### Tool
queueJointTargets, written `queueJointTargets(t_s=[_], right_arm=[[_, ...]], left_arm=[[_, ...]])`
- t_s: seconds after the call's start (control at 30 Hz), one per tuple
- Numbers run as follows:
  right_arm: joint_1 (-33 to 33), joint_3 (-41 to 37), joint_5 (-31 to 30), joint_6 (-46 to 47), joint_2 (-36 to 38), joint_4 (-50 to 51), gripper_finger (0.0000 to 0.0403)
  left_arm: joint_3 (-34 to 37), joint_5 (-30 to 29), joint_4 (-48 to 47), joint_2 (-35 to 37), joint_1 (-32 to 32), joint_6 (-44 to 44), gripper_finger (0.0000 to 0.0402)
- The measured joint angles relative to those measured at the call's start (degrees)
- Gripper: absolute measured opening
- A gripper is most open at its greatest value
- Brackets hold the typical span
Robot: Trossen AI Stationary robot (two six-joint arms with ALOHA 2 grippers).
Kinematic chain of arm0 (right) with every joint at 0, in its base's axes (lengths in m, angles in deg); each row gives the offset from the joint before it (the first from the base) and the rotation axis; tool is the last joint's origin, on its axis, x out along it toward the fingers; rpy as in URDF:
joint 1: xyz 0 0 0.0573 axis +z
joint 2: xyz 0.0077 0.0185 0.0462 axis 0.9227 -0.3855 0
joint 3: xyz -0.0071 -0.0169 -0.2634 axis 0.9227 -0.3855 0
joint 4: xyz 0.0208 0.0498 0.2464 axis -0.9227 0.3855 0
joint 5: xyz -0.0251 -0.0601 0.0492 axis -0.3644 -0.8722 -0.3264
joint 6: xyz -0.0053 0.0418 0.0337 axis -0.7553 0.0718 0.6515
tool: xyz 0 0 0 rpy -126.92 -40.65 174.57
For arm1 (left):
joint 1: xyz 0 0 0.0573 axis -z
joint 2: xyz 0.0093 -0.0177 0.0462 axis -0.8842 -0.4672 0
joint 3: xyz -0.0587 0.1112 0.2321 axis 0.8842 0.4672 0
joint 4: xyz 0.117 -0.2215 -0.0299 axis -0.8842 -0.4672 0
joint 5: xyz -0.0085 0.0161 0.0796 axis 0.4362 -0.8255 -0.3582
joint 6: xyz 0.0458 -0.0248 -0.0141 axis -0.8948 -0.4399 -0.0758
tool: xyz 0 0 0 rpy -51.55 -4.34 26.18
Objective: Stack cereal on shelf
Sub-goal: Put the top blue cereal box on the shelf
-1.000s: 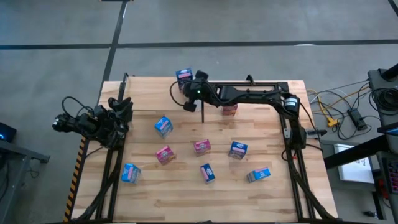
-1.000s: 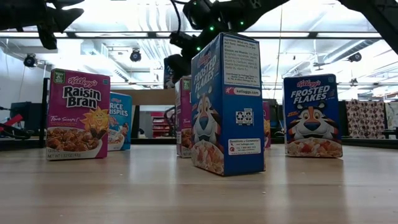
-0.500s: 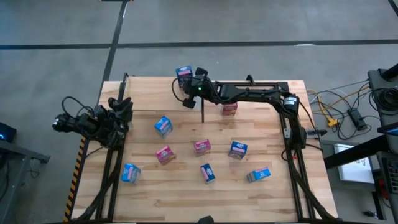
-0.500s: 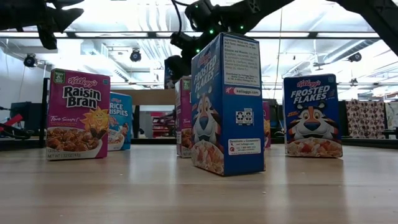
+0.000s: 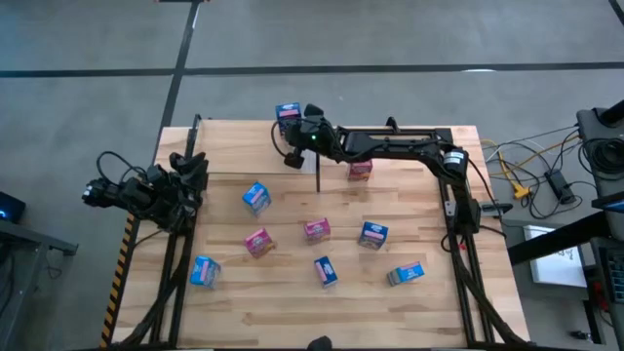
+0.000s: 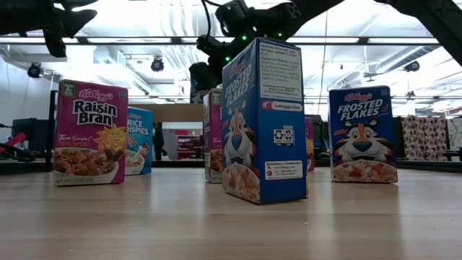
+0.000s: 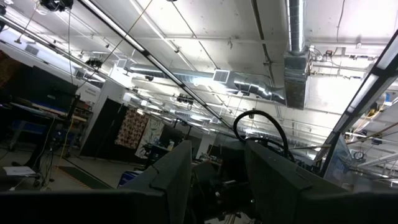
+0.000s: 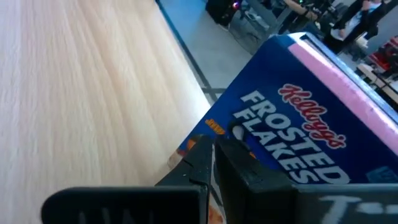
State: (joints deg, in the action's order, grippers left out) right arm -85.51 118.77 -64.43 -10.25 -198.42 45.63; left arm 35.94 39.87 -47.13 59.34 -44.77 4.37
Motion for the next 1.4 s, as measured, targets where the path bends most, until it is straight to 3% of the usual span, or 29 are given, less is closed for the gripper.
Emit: queueJointTargets(t_s=[0.2, 0.37, 0.67, 0.87, 1.1, 1.4], right_arm=[[0.6, 1.4, 3.2, -0.4, 1.2, 3.0, 0.0011], [1.2, 6.9, 4.3, 0.7, 4.0, 7.9, 0.0009], [-5.3, 18.6, 5.2, -0.2, 3.8, 17.7, 0.0009], [-11.1, 18.0, 13.3, 4.6, 3.7, 22.6, 0.0009], [-12.9, 16.4, 13.6, 6.1, 3.6, 26.2, 0.0009], [-10.6, 14.9, 15.5, 6.1, 3.6, 26.3, 0.0009]], left_arm=[[0.0, 0.0, 0.0, 0.0, 0.0, 0.0, 0.0135], [0.0, 0.0, 0.0, 0.0, 0.0, 0.0, 0.0135], [0.0, 0.0, -0.1, 0.0, 0.0, 0.0, 0.0135], [0.0, 0.0, -0.1, 0.0, 0.0, 0.0, 0.0135], [0.0, 0.0, -0.1, 0.0, 0.0, 0.0, 0.0135], [0.0, 0.0, -0.1, 0.0, 0.0, 0.0, 0.0135]])
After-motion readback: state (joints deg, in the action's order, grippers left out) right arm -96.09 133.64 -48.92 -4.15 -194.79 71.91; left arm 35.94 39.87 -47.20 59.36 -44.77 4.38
